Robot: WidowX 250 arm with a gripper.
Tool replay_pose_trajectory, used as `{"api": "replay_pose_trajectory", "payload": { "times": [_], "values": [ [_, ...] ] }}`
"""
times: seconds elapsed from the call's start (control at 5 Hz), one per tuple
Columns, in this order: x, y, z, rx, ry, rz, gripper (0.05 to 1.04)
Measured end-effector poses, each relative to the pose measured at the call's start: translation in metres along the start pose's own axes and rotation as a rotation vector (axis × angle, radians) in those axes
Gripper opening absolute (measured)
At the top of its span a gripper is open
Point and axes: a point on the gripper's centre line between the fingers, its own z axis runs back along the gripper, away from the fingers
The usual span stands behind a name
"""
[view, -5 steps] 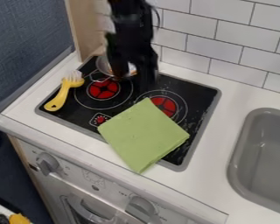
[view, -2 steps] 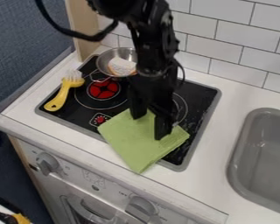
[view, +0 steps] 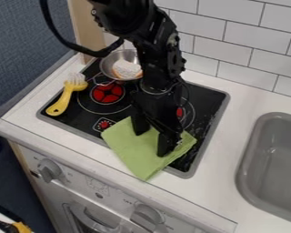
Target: Moved the green cloth to the upper right burner
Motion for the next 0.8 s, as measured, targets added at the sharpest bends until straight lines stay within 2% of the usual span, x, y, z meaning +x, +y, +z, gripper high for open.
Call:
{"api": "replay_pose_trajectory", "payload": {
  "times": [0.2, 0.4, 0.8],
  "values": [
    [0.009, 0.0, 0.001, 0.013, -0.007, 0.018, 1.001],
    [0.034, 0.002, 0.0, -0.026, 0.003, 0.139, 1.001],
    [0.094, -0.002, -0.001, -0.045, -0.008, 0.249, 1.001]
  ]
}}
